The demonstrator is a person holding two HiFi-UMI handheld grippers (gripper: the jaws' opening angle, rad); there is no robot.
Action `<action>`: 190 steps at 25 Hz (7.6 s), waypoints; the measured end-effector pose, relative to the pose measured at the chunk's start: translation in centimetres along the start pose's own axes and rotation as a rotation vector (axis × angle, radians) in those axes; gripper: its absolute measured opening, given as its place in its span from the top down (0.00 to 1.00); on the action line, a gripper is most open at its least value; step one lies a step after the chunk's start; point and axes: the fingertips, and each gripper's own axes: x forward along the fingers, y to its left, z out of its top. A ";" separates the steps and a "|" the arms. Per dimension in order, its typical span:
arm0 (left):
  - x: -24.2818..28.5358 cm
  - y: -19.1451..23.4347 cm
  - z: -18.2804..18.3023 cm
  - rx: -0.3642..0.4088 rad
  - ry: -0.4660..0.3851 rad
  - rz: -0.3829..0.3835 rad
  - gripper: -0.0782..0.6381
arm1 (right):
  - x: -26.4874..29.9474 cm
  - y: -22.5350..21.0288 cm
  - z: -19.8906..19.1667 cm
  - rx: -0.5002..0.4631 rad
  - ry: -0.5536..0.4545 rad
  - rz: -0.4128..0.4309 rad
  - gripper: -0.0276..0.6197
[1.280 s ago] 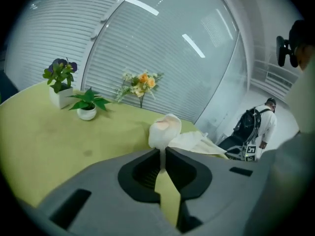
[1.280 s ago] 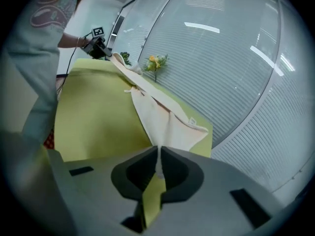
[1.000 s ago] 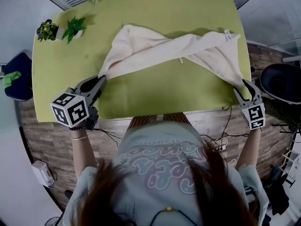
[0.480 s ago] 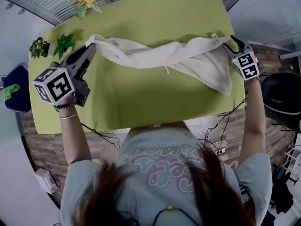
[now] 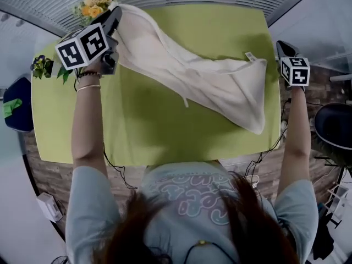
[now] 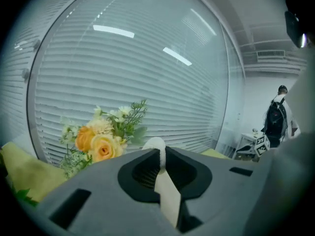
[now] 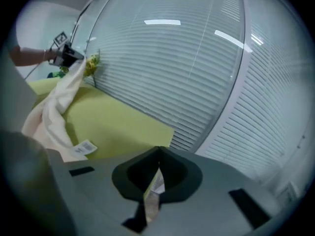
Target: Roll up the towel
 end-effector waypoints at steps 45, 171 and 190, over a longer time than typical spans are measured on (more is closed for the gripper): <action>-6.1 1.9 -21.6 1.054 0.604 -0.477 0.85 | -19.4 21.4 -9.1 0.075 0.033 0.119 0.59; -11.8 9.5 -14.1 0.648 0.499 -0.121 0.64 | -11.2 23.6 -3.4 0.001 0.020 0.231 0.70; -21.4 1.7 -23.1 0.680 0.399 -0.246 0.63 | -11.5 22.9 -3.7 0.015 0.018 0.144 0.71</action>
